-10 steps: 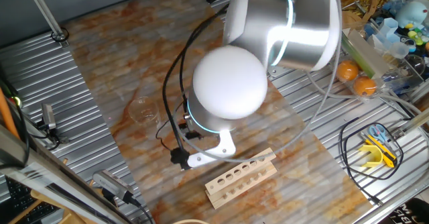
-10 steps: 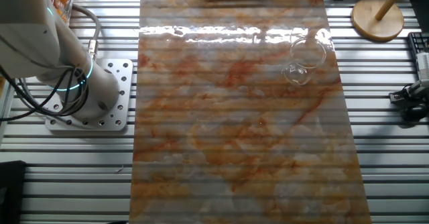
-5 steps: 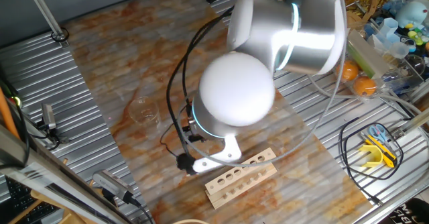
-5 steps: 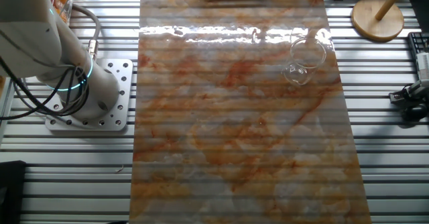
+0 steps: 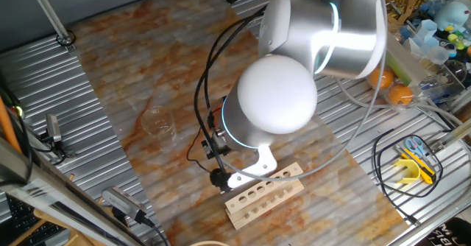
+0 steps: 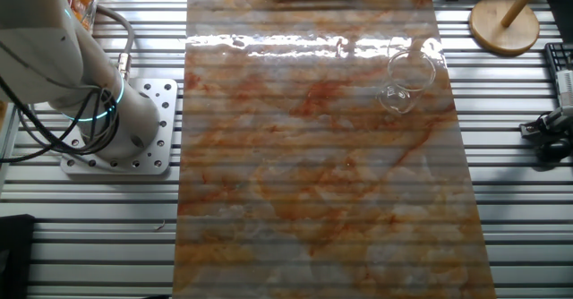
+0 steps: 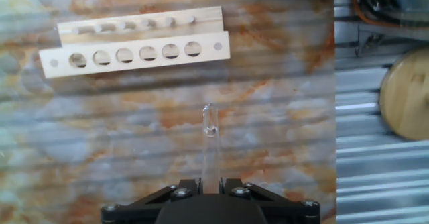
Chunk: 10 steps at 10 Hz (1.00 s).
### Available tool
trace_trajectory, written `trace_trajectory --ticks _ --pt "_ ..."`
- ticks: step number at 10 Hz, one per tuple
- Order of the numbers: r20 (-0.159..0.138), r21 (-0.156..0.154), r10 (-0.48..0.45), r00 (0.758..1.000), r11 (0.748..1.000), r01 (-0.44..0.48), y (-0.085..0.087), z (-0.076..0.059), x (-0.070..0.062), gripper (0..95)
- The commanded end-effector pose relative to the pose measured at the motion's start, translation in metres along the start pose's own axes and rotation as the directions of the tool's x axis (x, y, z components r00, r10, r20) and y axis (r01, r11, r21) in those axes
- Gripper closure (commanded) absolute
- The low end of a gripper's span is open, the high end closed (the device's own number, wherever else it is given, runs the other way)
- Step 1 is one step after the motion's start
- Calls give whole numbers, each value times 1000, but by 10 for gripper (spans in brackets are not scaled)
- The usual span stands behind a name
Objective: Pour out the test tube
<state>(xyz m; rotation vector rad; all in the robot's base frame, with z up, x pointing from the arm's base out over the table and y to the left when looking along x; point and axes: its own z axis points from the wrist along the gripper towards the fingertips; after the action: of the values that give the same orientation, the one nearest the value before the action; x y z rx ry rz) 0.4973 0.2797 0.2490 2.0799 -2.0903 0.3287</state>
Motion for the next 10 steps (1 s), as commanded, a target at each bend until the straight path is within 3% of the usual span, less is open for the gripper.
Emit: trace_trajectory --ticks 1,4,7,10 --pt "-17 -18 -39 999 999 39 0 -2 -2 950" --pt "-10 -23 -39 999 999 39 2 -8 -12 950" --pt "-18 -31 -51 999 998 50 6 -15 -32 950" --pt "-24 -40 -74 997 997 73 15 -11 -51 950"
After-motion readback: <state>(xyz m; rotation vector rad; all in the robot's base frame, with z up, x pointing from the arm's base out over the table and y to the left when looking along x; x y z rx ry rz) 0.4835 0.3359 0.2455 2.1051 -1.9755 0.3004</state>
